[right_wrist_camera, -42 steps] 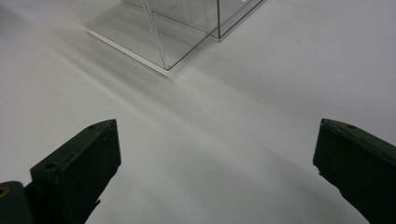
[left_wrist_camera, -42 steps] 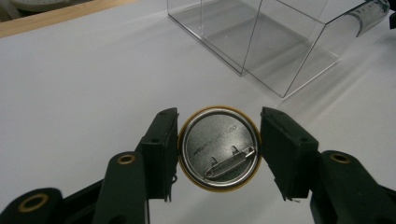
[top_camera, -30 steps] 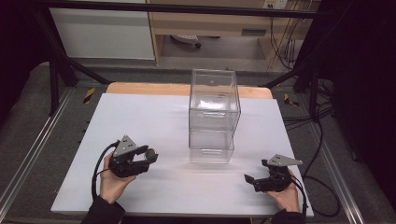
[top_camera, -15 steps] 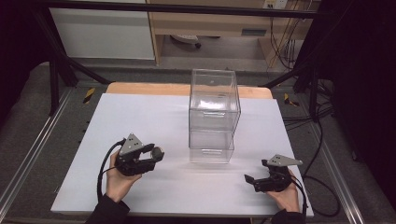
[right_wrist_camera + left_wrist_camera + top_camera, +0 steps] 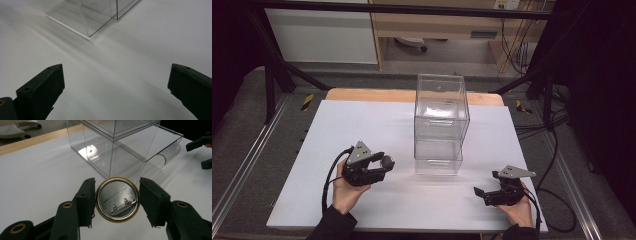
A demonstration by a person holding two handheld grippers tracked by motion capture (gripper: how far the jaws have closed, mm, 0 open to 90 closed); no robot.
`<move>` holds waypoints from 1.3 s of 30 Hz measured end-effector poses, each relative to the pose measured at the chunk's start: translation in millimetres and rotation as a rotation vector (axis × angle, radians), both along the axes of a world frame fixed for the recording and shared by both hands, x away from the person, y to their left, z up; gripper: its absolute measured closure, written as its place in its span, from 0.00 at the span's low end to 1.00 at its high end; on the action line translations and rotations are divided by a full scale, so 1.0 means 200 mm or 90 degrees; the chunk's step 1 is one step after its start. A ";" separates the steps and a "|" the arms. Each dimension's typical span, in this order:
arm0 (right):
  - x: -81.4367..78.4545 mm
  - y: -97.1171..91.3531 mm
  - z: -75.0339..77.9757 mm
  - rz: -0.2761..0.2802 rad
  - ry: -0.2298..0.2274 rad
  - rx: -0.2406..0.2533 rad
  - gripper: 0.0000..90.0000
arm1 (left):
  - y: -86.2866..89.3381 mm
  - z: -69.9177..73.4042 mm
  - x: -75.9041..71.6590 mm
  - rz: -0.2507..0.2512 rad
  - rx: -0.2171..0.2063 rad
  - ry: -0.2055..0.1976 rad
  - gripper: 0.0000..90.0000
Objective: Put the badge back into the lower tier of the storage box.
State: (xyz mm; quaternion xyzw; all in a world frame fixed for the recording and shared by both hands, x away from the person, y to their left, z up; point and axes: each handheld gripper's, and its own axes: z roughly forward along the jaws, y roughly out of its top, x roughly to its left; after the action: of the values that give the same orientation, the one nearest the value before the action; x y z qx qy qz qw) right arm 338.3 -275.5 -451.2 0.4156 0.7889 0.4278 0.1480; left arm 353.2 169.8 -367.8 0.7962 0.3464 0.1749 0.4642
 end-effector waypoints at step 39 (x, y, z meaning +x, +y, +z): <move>0.00 0.00 0.00 0.001 0.000 -0.002 0.01 | -0.23 0.10 0.09 -0.035 -0.022 -0.012 0.53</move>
State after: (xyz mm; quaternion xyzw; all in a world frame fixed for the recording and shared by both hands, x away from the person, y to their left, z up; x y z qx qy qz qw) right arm 338.4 -275.6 -451.3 0.4150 0.7899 0.4264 0.1484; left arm 370.5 124.6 -348.6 0.7955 0.3230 0.1639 0.4858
